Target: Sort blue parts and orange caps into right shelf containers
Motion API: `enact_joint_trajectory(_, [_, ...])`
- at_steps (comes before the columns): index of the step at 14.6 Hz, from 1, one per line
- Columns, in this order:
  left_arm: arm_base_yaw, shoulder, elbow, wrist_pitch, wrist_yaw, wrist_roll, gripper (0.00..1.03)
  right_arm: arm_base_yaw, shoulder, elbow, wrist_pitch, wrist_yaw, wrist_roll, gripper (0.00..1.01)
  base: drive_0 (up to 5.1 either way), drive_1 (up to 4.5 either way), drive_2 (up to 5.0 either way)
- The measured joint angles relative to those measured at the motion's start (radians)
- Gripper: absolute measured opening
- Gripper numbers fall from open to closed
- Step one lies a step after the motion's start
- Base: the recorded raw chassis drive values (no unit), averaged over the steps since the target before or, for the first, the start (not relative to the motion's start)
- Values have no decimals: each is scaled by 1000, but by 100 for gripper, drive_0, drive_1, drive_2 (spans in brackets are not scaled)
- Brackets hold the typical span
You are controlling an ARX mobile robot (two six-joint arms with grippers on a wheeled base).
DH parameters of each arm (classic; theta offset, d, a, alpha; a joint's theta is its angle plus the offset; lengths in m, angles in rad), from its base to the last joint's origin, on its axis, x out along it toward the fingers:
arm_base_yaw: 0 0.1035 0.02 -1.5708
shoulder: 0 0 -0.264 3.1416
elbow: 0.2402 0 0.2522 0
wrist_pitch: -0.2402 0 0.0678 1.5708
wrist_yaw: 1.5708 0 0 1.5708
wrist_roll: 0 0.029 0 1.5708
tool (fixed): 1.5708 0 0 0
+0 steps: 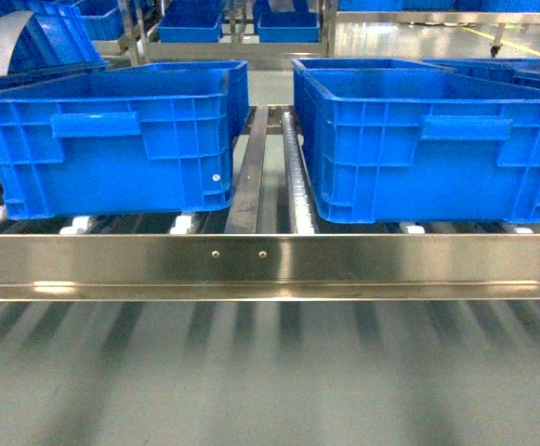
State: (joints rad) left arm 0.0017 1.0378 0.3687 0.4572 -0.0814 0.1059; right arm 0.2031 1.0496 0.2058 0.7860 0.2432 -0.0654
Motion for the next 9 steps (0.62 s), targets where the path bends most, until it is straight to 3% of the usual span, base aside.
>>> enact_joint_trajectory(9, [-1, -3, 1, 4, 2, 0, 44, 0, -2, 0, 0, 0, 0, 44, 25, 444, -393])
